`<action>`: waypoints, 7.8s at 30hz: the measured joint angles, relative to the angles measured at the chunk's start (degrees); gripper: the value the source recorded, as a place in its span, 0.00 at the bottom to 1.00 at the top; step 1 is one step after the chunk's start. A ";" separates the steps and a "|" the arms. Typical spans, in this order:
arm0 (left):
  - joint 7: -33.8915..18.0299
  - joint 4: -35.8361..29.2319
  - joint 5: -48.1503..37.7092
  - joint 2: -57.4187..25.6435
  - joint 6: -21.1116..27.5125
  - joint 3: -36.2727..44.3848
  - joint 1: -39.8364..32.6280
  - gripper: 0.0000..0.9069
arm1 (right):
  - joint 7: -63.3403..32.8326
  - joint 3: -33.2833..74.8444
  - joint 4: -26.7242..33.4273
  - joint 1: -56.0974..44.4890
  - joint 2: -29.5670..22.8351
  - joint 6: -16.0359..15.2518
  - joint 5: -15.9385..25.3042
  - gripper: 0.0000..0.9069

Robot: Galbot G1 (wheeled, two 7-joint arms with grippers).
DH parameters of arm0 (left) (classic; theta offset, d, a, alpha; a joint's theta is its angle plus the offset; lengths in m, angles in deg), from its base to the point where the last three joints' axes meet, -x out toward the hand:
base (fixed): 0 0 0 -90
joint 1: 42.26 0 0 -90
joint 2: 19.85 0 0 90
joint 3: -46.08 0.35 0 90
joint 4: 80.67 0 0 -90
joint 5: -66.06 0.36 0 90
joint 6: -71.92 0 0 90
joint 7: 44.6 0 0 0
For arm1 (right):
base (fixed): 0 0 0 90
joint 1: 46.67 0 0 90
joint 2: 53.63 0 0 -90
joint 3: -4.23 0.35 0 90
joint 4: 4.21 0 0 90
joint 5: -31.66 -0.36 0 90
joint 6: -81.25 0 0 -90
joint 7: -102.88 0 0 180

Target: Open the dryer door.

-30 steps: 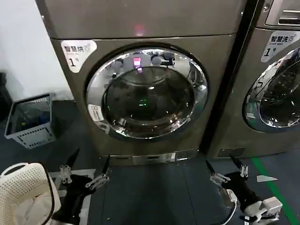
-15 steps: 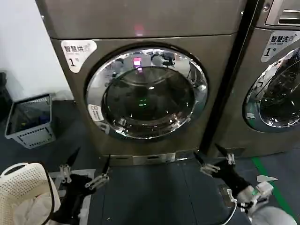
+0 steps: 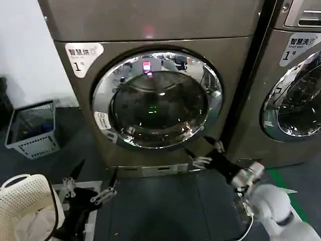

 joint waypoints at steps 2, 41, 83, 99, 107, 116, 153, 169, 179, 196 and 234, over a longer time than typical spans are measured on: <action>0.00 -0.17 0.00 -0.03 0.01 0.01 0.14 1.00 | 0.32 -3.05 1.60 3.13 0.13 0.14 -0.75 1.00; 0.07 -1.34 -0.52 0.06 0.16 -0.87 0.80 1.00 | 2.42 -37.48 23.73 39.58 -13.32 -0.55 -8.63 1.00; -0.35 -1.58 -3.79 0.08 1.43 -2.78 -0.28 1.00 | 11.45 -42.91 37.00 46.35 -24.86 -0.12 -9.49 1.00; -0.24 -0.86 -15.98 -1.98 5.74 -9.92 -4.14 1.00 | 20.14 -46.93 32.04 47.13 -19.81 2.74 -14.50 1.00; -0.82 1.43 -23.55 -4.74 7.82 -18.03 -8.66 1.00 | 23.26 -48.76 26.76 46.90 -15.52 3.98 -15.01 1.00; 0.18 8.18 -25.52 -9.75 7.10 -23.26 -12.95 1.00 | 24.00 -49.39 20.35 46.14 -10.55 4.43 -16.64 1.00; 20.14 26.40 -29.06 -40.20 0.86 -2.53 -26.14 1.00 | 57.04 -44.21 7.02 35.43 19.32 12.58 -16.48 1.00; 21.64 20.85 -25.79 -42.12 1.05 15.36 -35.74 1.00 | 57.04 -9.39 2.20 3.56 33.92 16.01 -16.99 1.00; 21.08 18.72 -25.74 -41.73 1.29 22.49 -42.32 1.00 | 49.97 0.14 17.63 -3.00 37.32 22.88 -17.40 1.00; 19.74 21.01 -22.81 -36.62 1.07 34.70 -52.54 1.00 | 39.14 25.52 52.56 -20.73 30.35 27.55 -10.70 1.00; 9.31 39.22 -9.30 -12.32 -4.95 59.95 -77.03 1.00 | 5.95 84.69 27.71 -68.23 -7.34 19.06 13.11 1.00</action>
